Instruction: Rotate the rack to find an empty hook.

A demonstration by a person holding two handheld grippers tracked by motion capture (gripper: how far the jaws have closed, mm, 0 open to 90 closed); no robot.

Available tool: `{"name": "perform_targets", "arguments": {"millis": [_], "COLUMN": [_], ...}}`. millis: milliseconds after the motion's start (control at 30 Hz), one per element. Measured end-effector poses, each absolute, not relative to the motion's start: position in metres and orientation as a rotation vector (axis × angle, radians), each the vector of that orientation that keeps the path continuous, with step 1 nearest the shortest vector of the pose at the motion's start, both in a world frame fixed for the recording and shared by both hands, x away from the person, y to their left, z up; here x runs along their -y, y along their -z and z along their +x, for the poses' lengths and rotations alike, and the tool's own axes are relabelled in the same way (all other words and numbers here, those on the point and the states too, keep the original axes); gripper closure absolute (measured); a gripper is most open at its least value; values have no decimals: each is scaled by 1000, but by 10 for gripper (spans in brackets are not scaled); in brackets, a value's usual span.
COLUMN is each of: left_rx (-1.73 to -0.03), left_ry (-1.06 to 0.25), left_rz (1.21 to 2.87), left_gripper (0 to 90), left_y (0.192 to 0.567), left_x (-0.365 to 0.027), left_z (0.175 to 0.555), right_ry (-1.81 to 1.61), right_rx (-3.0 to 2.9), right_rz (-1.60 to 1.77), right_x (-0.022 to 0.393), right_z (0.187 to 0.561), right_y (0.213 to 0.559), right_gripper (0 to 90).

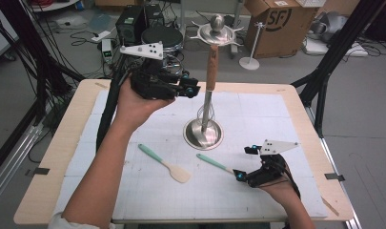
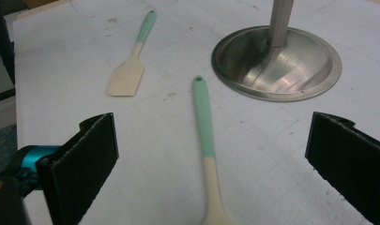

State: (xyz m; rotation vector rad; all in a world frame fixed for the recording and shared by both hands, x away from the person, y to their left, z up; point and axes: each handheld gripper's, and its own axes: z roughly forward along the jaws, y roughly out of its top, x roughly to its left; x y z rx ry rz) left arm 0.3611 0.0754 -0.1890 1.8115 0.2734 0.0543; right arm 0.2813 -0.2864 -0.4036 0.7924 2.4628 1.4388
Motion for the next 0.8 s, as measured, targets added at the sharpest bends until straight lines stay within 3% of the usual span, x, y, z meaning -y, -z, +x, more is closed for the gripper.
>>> {"name": "perform_targets", "arguments": {"millis": [333, 800], "left_rx": [-250, -261], "left_ry": [-68, -125], "left_rz": [1798, 1776], "left_gripper": [835, 896], "left_y": [168, 143], "left_x": [-55, -38], "left_z": [359, 367], "right_ry": [-1437, -1441], "right_rx": [-2460, -2455], "right_rz": [790, 789], "right_x": [287, 288], "right_z": [282, 282], "right_y": [404, 403], "right_gripper": [24, 25]}}
